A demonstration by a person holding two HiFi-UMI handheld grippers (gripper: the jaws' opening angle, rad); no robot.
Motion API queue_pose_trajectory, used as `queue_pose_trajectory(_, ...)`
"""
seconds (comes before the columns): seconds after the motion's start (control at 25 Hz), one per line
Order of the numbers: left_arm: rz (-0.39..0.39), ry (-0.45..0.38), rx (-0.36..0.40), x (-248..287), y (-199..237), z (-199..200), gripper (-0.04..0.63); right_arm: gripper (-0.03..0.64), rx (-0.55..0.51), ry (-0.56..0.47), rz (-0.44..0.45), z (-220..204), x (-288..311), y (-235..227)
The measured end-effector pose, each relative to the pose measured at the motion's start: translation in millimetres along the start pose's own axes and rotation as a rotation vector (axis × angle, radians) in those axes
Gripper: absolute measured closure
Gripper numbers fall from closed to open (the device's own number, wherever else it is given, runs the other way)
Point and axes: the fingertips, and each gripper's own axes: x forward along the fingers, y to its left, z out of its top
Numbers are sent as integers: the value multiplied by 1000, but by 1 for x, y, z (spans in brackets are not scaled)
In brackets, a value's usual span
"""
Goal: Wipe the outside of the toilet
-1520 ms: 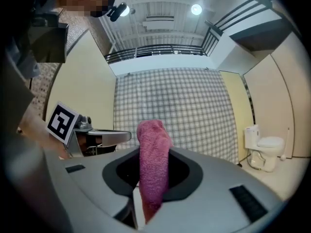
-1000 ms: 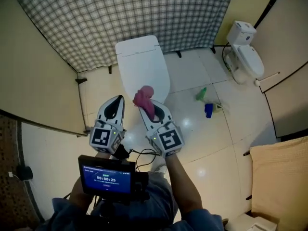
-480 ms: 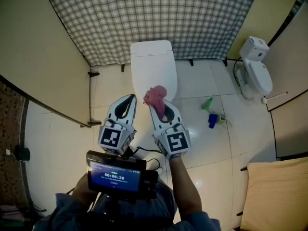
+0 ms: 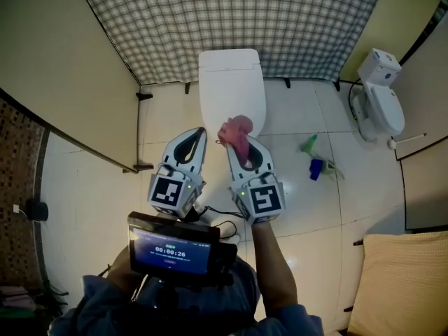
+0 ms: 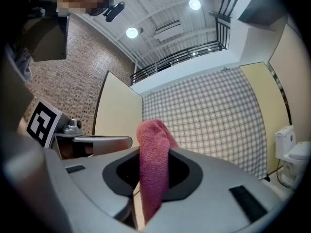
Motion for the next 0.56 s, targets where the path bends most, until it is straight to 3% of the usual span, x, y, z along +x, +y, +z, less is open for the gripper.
queue_pose_trajectory(0.56,-27,-15,14,4,-11,0,583,535,4,10,-9,2,-9,-1)
